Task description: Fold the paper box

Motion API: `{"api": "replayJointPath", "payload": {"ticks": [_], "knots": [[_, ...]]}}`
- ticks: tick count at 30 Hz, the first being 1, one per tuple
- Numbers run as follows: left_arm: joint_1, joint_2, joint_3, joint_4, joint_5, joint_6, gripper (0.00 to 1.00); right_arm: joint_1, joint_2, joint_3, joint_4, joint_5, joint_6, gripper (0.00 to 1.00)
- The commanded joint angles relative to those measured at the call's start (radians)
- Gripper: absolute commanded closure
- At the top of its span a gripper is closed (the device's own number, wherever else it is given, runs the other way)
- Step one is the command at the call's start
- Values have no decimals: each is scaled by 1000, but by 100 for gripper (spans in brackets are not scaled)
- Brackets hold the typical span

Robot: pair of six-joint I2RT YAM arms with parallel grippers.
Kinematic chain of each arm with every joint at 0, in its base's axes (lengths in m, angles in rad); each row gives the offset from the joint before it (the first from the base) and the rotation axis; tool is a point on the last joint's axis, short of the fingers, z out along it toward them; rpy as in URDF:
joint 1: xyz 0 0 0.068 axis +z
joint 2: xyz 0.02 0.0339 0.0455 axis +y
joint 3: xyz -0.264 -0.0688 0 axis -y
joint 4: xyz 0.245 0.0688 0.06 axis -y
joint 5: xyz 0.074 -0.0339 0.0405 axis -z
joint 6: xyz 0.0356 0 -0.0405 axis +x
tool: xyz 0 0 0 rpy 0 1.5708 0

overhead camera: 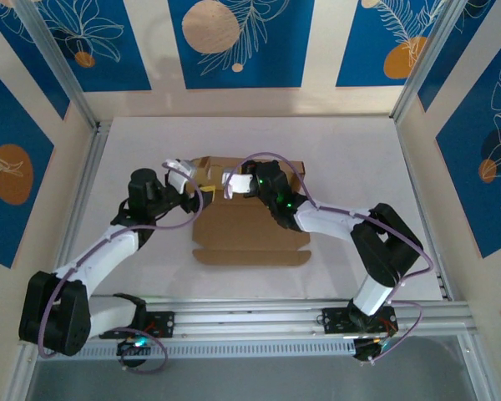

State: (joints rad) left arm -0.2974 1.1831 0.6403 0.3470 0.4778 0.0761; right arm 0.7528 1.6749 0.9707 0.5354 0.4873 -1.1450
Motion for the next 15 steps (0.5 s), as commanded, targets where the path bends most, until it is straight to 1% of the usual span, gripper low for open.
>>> {"api": "replayJointPath", "payload": {"ticks": [1,3,5,8,10,13,15], "knots": [[5,-63,-20,126,-70,-42,21,8,2,-24,126,17,-46,100],[29,-91,-28,185,-181,-54,21,12,1,-40,153,8,-62,100],[76,-102,-28,228,-316,-75,21,20,2,-48,164,8,-76,100],[166,-75,-27,291,-419,-143,26,29,4,-57,171,5,-90,100],[192,-13,35,192,-478,-141,29,34,11,-59,178,7,-92,100],[206,127,138,20,-488,-91,34,40,28,-58,192,10,-103,100],[212,194,172,-39,-487,-80,35,43,44,-57,209,11,-114,100]]}}
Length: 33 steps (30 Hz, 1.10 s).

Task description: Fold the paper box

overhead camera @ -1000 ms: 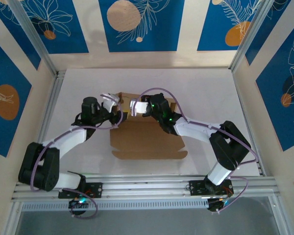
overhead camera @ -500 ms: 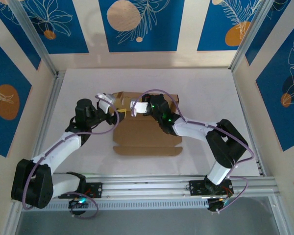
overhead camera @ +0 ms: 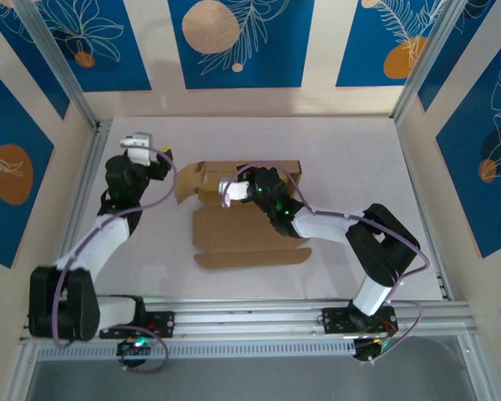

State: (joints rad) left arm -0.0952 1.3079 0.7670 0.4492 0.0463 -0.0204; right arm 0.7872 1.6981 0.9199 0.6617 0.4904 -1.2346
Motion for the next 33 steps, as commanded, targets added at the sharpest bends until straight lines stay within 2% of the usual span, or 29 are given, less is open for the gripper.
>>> {"api": "replayJointPath", "payload": {"ticks": [1,7,11,13,16,25,33], "knots": [[13,94,54,-159,-58,15,36,10,26,-4,80,7,-25,100],[24,172,93,-238,93,-28,40,9,55,15,75,11,-24,100],[18,147,57,-241,187,-87,45,9,72,21,71,11,-23,100],[-1,136,48,-267,215,-75,46,11,82,15,92,11,-31,100],[-34,109,5,-280,194,-68,46,16,111,-1,129,11,-67,100],[-101,33,-61,-303,107,-88,45,58,270,-61,412,56,-206,100],[-156,-45,-120,-317,9,-20,45,57,281,-64,456,76,-193,100]]}}
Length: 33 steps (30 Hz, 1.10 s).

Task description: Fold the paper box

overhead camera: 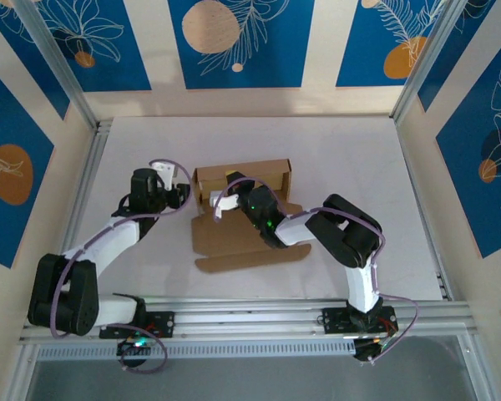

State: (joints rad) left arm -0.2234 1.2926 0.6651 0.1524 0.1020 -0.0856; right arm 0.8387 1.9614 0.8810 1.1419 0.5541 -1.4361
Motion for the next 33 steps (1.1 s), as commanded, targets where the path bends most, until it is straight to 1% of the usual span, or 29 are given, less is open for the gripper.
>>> {"api": "replayJointPath", "payload": {"ticks": [1,5,8,11,19,24,28,30,33], "knots": [[-44,-37,-18,-32,-58,68,44,4,7,-24,-33,11,15,100],[-107,-54,-17,-70,-76,130,39,-7,-38,-19,-88,-3,51,100],[-132,-62,-25,-72,-77,159,35,-10,-51,-16,-90,-8,57,100],[-138,-60,-34,-48,-91,164,33,-7,-59,-17,-103,-13,67,100],[-138,-4,-29,34,-55,206,25,1,-101,-24,-138,-31,86,100],[-137,63,-4,95,-6,227,24,3,-116,-26,-168,-39,97,100],[-139,112,16,148,18,209,24,7,-107,-31,-177,-44,103,100],[-146,134,31,165,8,195,23,10,-104,-32,-185,-45,108,100],[-164,168,52,183,-54,174,22,14,-107,-28,-191,-45,115,100]]}}
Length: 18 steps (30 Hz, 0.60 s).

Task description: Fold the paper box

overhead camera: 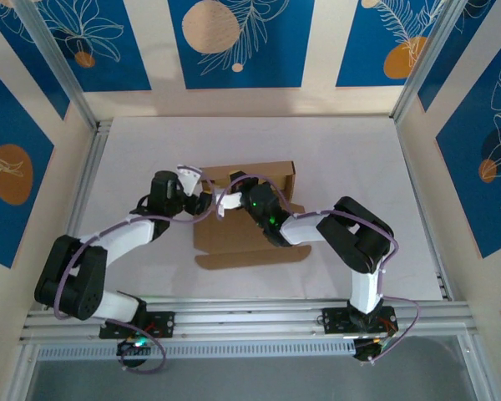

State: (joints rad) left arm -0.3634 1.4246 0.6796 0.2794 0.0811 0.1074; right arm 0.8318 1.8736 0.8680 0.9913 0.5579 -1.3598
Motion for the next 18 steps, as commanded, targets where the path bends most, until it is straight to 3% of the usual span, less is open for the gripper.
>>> {"api": "replayJointPath", "payload": {"ticks": [1,8,15,18], "knots": [[-35,49,50,48,-53,-23,22,21,-21,-16,-42,-50,43,100],[-104,102,61,104,-153,13,33,25,-42,-16,-75,-58,69,100],[-137,121,41,190,-235,25,66,23,-71,-13,-118,-54,121,100],[-141,130,35,214,-269,19,70,22,-91,-12,-151,-52,160,97]]}}
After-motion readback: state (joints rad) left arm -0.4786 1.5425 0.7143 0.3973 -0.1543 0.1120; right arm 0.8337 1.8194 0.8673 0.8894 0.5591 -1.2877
